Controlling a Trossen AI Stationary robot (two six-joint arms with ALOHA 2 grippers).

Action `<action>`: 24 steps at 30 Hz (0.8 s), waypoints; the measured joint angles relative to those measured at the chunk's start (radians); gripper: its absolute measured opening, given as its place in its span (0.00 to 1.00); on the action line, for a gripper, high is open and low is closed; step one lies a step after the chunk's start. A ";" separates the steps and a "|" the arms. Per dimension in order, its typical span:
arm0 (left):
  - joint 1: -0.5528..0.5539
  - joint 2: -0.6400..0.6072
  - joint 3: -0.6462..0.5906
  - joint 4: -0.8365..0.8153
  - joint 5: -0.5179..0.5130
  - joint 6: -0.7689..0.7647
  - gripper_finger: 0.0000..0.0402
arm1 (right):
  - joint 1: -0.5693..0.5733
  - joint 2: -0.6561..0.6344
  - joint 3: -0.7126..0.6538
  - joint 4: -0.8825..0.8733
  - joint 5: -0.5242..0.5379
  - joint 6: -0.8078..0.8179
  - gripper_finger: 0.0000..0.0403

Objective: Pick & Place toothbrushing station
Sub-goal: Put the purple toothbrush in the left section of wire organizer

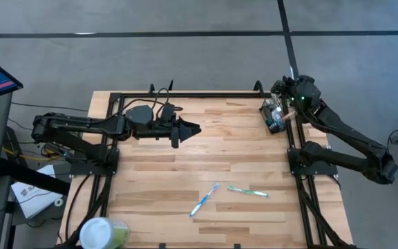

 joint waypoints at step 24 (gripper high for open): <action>0.000 0.000 0.000 0.008 -0.001 0.046 0.39 | -0.214 0.072 -0.001 -0.073 -0.250 0.535 0.00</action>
